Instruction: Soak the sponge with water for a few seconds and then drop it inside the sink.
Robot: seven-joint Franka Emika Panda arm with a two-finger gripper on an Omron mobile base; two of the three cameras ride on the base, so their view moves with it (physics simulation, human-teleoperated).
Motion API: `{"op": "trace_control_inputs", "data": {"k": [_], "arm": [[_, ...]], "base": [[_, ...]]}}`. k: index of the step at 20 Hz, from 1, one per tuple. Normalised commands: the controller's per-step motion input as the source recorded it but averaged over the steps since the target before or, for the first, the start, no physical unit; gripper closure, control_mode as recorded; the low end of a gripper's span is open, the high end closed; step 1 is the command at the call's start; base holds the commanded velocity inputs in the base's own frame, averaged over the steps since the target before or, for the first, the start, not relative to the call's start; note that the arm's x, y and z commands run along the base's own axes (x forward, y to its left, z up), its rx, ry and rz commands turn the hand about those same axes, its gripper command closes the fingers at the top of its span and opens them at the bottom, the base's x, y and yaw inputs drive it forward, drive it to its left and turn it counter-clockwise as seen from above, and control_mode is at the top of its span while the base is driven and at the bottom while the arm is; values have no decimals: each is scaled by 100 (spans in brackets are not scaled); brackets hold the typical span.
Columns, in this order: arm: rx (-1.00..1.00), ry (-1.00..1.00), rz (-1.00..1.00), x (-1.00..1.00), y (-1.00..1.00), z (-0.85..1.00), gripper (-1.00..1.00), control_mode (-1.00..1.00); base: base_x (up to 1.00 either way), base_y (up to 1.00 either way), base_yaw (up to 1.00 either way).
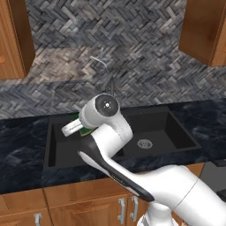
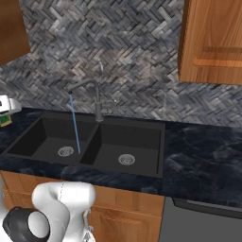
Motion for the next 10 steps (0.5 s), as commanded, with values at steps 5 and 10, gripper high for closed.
{"op": "trace_control_inputs", "data": {"k": [5, 10], "arm": [[3, 2, -4, 8, -26, 0, 100, -100], [0, 0, -6, 0, -17, 0, 100, -100]], "base": [[0, 0, 0], [0, 0, 0]]}}
